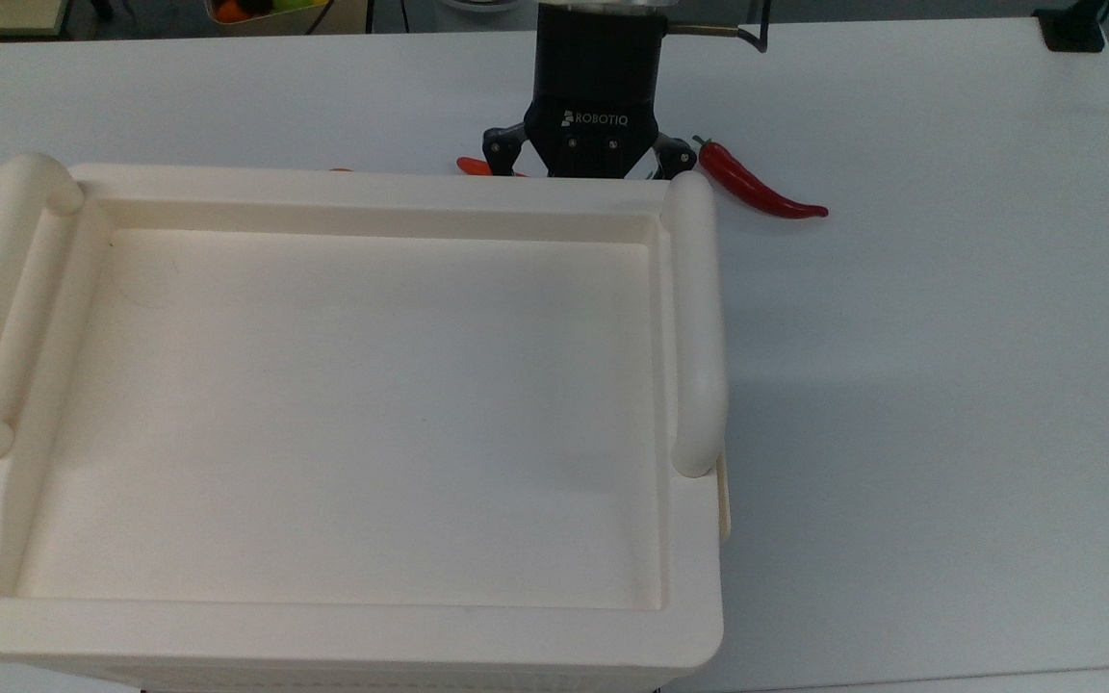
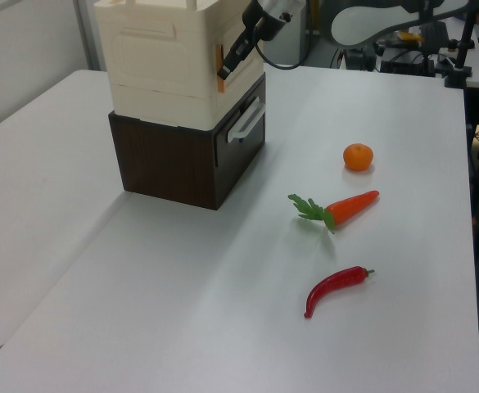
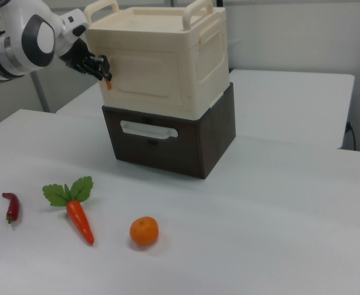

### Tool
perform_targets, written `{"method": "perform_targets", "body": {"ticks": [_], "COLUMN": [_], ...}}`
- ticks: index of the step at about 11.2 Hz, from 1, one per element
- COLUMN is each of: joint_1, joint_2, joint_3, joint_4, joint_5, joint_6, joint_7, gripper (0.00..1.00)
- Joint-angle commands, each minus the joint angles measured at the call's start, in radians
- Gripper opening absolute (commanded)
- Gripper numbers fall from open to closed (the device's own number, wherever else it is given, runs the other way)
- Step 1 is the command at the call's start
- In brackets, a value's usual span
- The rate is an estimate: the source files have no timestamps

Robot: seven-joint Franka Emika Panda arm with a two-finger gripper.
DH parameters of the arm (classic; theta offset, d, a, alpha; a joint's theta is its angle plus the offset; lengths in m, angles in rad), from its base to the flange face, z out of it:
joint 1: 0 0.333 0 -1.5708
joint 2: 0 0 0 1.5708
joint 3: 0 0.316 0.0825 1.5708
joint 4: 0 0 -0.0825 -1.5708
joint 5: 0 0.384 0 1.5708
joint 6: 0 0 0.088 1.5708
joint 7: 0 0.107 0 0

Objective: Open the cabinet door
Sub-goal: 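Pull the handle outward, swinging the cream door open on its hinge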

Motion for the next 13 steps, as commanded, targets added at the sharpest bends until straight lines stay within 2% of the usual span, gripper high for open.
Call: {"method": "perform_targets", "body": {"ticks": [1,3,5,9,10,11,12,13], "joint_1": [0.006,0.006,0.007,0.021,0.023,0.023,0.023,0.021], "joint_2": [0.001,-0.014,-0.04,-0.091,-0.095,-0.096,-0.1,-0.118], "joint_3": [-0.003,-0.003,-0.003,0.003,0.004,0.004,0.004,0.004], "joint_4": [0.004,-0.013,-0.04,-0.042,-0.042,-0.036,-0.03,-0.03], "joint_5": [-0.028,-0.026,-0.025,-0.011,-0.01,-0.007,0.0,0.003], "joint_6": [0.022,0.008,-0.021,-0.185,-0.214,-0.251,-0.283,-0.318], "joint_7": [0.028,0.03,0.03,0.033,0.034,0.034,0.033,0.033], "gripper": [0.16,0.08,0.07,0.08,0.15,0.28,0.6,0.78]}}
